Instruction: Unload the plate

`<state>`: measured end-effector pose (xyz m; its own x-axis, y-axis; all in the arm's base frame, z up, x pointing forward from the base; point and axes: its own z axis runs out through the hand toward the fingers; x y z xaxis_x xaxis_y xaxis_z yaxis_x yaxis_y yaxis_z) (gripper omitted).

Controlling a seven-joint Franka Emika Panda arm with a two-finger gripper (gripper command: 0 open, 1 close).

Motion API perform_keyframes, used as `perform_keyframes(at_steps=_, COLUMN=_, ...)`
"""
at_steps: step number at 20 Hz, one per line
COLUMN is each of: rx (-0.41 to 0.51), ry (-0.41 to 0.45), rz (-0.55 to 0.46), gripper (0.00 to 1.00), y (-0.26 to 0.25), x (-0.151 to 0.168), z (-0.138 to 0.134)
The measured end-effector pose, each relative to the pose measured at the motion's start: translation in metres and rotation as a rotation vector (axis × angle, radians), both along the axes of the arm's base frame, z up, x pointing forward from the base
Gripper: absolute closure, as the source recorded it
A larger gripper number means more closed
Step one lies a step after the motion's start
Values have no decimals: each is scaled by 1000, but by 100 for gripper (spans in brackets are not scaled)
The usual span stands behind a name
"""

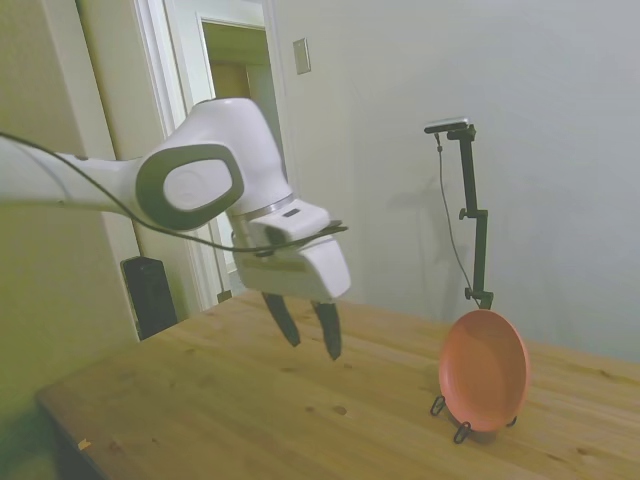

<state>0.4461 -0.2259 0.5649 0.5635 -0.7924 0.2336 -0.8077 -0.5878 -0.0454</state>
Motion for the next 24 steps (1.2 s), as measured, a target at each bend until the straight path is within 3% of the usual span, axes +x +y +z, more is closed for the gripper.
perform_keyframes(at_steps=4, rx=-17, ry=35, rz=-7, gripper=0, y=-43, x=53, z=8)
perform_keyframes(at_steps=9, rx=-70, ry=34, rz=48, gripper=0, y=-56, x=73, z=-4)
perform_keyframes(at_steps=14, rx=-152, ry=40, rz=146, gripper=0, y=-112, x=104, z=-11)
perform_keyframes(at_steps=18, rx=-164, ry=24, rz=256, gripper=0, y=-148, x=124, z=-9)
perform_keyframes(at_steps=24, rx=-191, ry=-9, rz=336, gripper=0, y=-180, x=154, z=-16)
